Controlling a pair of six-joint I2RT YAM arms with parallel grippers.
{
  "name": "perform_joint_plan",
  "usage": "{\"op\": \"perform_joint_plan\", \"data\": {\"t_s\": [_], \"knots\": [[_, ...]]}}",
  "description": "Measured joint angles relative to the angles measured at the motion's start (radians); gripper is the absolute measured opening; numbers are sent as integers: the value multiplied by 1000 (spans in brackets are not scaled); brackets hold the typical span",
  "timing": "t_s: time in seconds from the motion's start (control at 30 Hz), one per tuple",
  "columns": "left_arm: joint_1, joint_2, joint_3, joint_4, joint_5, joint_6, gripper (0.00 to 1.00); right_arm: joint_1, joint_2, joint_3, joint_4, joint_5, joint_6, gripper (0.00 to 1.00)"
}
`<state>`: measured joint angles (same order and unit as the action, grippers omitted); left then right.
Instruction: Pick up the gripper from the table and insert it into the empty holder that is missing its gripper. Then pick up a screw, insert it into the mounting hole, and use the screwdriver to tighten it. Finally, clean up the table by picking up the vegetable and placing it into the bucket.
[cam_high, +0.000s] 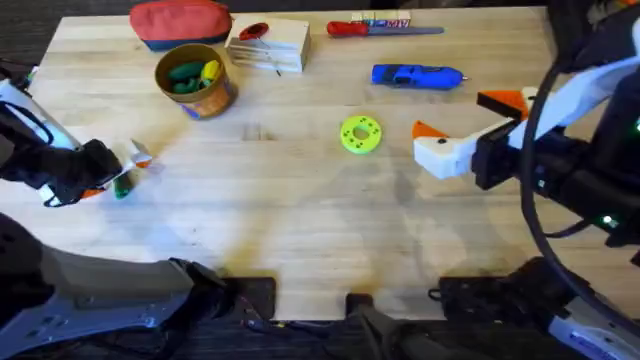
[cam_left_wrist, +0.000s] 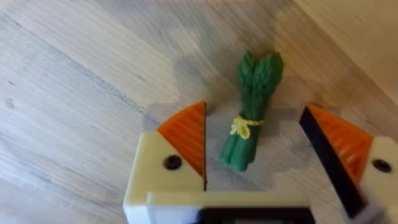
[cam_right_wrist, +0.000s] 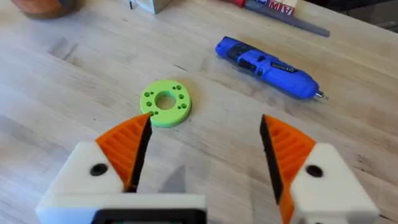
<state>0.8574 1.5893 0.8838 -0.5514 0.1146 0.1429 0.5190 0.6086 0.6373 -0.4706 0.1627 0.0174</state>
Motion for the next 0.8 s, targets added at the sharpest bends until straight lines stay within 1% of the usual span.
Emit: {"op": "perform_joint_plan", "data": {"t_s": [0.1, 0.13, 0.2, 0.3, 0.33, 0.37, 0.47, 0.5, 0.53, 0.57, 0.6, 0.8], "knots": [[1, 0, 2, -2, -2, -10, 933, 0, 0, 0, 0, 0, 0, 990], [1, 0, 2, -1, -3, -14, 884, 0, 0, 0, 0, 0, 0, 990], [1, 0, 2, -1, -6, -16, 730, 0, 0, 0, 0, 0, 0, 991], [1, 0, 2, 0, -6, -23, 431, 0, 0, 0, 0, 0, 0, 991], [1, 0, 1, 2, -6, -26, 354, 0, 0, 0, 0, 0, 0, 991], [1, 0, 2, 3, -6, -24, 295, 0, 0, 0, 0, 0, 0, 991], [1, 0, 2, 7, -5, -25, 199, 0, 0, 0, 0, 0, 0, 991], [1, 0, 2, 7, -1, -26, 144, 0, 0, 0, 0, 0, 0, 991], [1, -1, 3, 7, 5, -27, 50, 0, 0, 0, 0, 0, 0, 991], [0, -1, 4, 8, 7, -26, 22, 0, 0, 0, 0, 0, 0, 991], [0, -1, 4, 8, 9, -27, 18, 0, 0, 0, 0, 0, 0, 991], [-1, -10, 6, -5, 0, -28, 20, 0, 0, 0, 1, 0, 0, 992]]}}
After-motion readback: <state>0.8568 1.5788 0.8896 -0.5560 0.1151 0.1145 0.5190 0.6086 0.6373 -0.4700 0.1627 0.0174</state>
